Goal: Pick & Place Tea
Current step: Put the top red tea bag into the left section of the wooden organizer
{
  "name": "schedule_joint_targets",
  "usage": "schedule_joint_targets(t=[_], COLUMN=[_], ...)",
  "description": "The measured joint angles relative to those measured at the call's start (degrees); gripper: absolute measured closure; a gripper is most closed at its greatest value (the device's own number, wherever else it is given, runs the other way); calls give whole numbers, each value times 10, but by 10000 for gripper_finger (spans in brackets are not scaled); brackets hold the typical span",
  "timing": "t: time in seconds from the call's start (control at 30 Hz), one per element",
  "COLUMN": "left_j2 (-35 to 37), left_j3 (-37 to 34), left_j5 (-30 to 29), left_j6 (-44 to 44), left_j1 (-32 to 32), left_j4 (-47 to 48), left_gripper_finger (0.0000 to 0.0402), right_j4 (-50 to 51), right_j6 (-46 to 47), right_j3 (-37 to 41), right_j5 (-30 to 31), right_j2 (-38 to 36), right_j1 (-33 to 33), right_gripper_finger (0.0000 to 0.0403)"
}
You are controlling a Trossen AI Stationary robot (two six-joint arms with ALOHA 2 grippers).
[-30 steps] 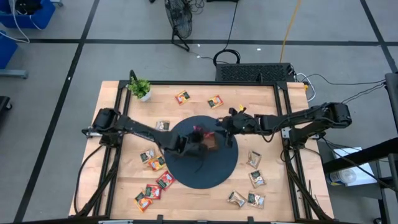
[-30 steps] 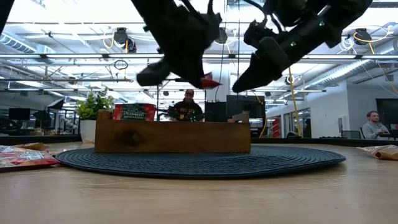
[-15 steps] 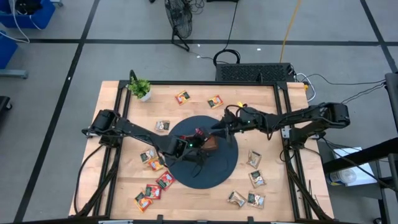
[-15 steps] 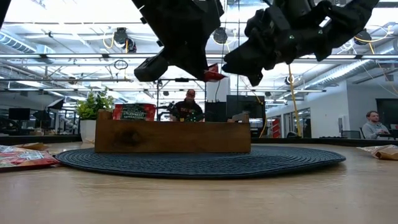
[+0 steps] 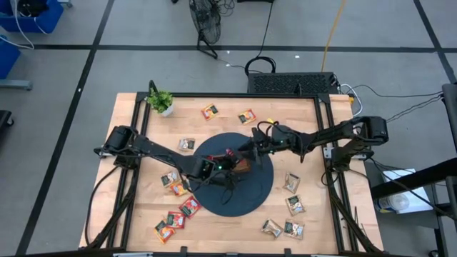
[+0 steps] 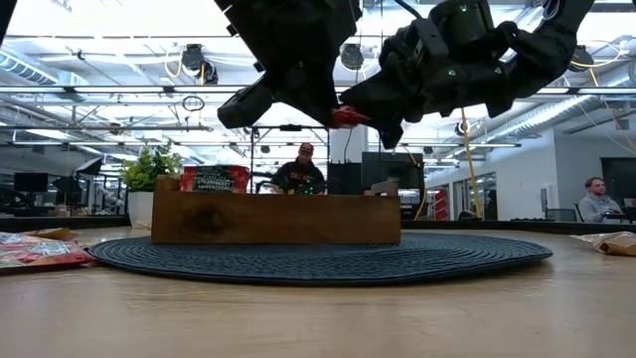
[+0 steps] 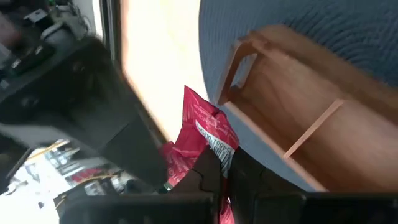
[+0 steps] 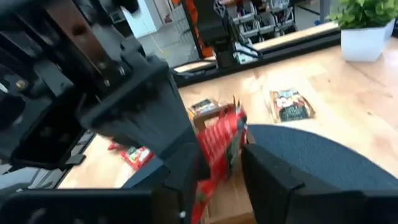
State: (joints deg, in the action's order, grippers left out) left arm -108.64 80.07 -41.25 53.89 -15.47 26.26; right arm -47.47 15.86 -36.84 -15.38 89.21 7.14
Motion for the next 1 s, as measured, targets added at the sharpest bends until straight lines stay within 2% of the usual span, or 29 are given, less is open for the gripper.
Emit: schedule_joint_targets(t=[0.1,0.17,0.37,0.57,0.7,1.0], left_j2=[0,0,0,0,0,0], left_j3=[0,0,0,0,0,0], left_j5=[9,10,9,-9,-17,-28], left_j6=[-12,-15,-10,-7,-2,5], left_j1=[1,1,1,1,1,0], left_j4=[0,0,2,5,7,10], left_gripper_finger=[389,383,392,382,392,392], right_j4=[-9,-3,18,16,23,23], right_j6=[-4,-14,-20,-8,-5,11], right_j3=[0,0,-1,-1,-1,-1], right_j5=[-14,-26,-40,-11,-14,-28], right_j2=[0,0,0,0,0,0], right_j1=[0,0,-16,-19,-11,-11], right_gripper_finger=[370,392,402,401,372,231])
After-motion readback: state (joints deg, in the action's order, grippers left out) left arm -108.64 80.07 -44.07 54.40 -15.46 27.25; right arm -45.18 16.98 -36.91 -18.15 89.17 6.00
